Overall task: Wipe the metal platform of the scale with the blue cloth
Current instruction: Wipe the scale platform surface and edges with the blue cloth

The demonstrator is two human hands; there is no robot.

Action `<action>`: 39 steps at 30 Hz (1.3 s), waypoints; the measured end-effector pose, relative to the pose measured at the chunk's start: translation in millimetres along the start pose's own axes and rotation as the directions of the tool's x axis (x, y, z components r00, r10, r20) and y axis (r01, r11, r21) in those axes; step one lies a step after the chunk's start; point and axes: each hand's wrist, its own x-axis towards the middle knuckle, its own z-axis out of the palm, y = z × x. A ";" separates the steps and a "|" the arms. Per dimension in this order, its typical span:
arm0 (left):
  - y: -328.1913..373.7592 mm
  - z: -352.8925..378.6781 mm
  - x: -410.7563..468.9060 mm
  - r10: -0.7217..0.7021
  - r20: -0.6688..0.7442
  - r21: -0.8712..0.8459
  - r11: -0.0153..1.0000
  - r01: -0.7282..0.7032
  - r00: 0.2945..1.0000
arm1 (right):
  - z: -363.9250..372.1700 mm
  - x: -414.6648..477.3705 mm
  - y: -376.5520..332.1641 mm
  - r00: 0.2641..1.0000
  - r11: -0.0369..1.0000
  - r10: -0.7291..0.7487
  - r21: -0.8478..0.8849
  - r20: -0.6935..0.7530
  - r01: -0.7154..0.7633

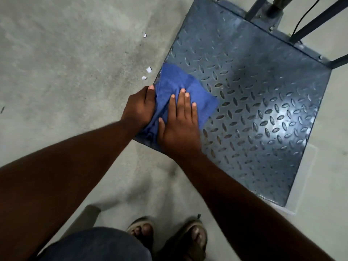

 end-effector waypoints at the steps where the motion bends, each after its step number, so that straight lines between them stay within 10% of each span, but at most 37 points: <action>1: 1.5 -1.5 0.1 -0.014 0.021 -0.010 1.000 0.014 1.000 | 2.6 5.2 -11.3 0.999 0.999 0.041 0.010 -0.013 -0.041; 12: 6.4 -5.8 0.5 -0.175 0.142 -0.060 0.981 0.185 0.974 | -11.2 -76.9 58.8 0.948 0.948 -0.271 -0.123 0.166 0.293; 21: 6.1 -4.9 3.2 -0.187 0.125 -0.091 0.976 0.199 0.974 | 7.0 -37.3 -40.4 0.994 0.990 0.056 -0.133 0.093 -0.043; 30: 7.1 -2.7 -2.9 0.137 0.090 0.182 0.972 -0.151 0.986 | -14.8 -48.8 41.6 0.967 0.971 -0.238 -0.004 0.093 0.239; 39: 8.7 -3.7 -1.9 0.267 0.160 0.251 0.920 -0.301 0.950 | -15.2 -26.2 16.3 0.984 0.983 0.177 0.037 0.031 -0.178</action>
